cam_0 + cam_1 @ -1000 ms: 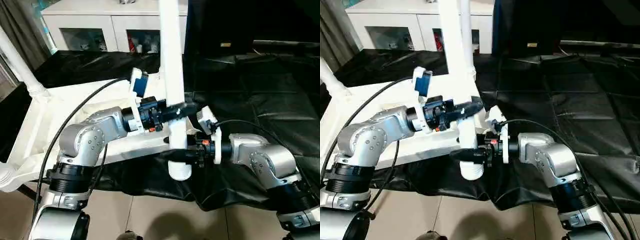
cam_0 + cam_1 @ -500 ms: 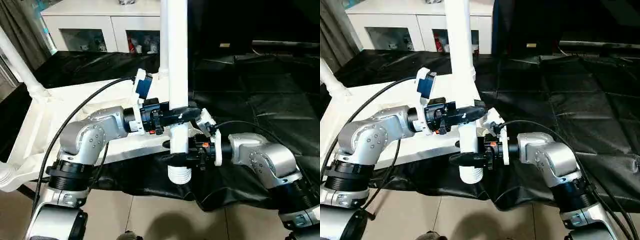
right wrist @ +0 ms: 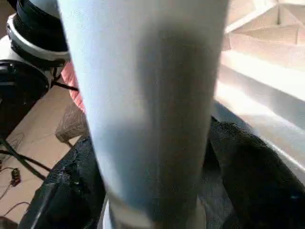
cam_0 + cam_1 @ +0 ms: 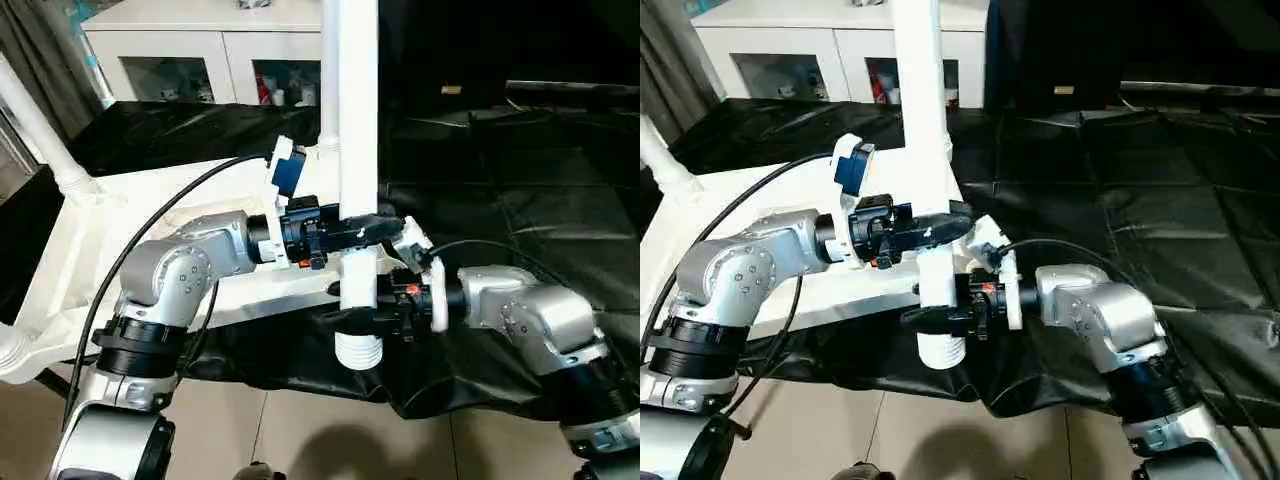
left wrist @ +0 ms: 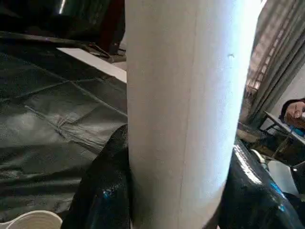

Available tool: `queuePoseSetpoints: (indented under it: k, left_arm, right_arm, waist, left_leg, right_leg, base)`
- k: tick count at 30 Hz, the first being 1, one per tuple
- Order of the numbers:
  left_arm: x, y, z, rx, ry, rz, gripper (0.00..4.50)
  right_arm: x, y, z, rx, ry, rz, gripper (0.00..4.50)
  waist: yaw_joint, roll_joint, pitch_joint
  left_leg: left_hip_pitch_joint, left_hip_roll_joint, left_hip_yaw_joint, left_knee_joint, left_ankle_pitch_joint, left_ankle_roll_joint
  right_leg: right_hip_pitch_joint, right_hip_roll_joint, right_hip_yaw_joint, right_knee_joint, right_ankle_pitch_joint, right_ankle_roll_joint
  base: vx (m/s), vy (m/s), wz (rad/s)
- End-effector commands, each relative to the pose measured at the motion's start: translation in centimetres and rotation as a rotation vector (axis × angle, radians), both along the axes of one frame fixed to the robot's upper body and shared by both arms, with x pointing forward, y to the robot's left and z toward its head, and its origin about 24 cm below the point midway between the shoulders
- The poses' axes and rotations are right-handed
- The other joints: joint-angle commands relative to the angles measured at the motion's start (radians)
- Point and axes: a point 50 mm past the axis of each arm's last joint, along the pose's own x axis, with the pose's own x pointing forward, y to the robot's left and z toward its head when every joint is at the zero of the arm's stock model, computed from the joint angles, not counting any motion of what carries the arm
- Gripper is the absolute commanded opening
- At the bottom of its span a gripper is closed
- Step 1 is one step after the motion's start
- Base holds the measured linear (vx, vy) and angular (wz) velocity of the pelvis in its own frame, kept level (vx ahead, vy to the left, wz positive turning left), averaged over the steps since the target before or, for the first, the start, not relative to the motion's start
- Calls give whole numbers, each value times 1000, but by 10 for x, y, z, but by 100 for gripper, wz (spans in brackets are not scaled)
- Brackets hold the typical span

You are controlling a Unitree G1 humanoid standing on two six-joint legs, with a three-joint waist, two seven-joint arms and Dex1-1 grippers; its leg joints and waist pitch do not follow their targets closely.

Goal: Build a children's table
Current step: Insert table leg to table base

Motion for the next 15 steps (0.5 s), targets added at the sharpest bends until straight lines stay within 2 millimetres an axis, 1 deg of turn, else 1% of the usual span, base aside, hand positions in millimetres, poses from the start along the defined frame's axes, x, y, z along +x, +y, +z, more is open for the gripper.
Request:
queuePoseSetpoints:
  k: [1,5,15]
  left_arm:
    - [0,-1,6,-1,-29,-20,184]
    - [-1,0,6,2,-27,-22,184]
    - [-3,-3,6,0,-31,-39,184]
  right_arm:
    - [-2,-3,8,16,-13,13,335]
    - [-1,-4,7,10,-12,8,335]
    - [-3,-2,6,22,14,16,335]
  waist:
    - [4,-13,-88]
    - [4,-12,-88]
    - [4,-10,-88]
  left_leg:
    - [7,15,-6,-61,-153,28]
    - [9,16,-6,-61,-156,26]
    - [10,15,-7,-61,-168,22]
  right_leg:
    - [64,-51,38,-86,-300,-154]
    - [62,-52,37,-87,-308,-155]
    - [62,-52,37,-87,-309,-160]
  base:
    - [0,0,0]
    - [0,0,0]
    - [0,0,0]
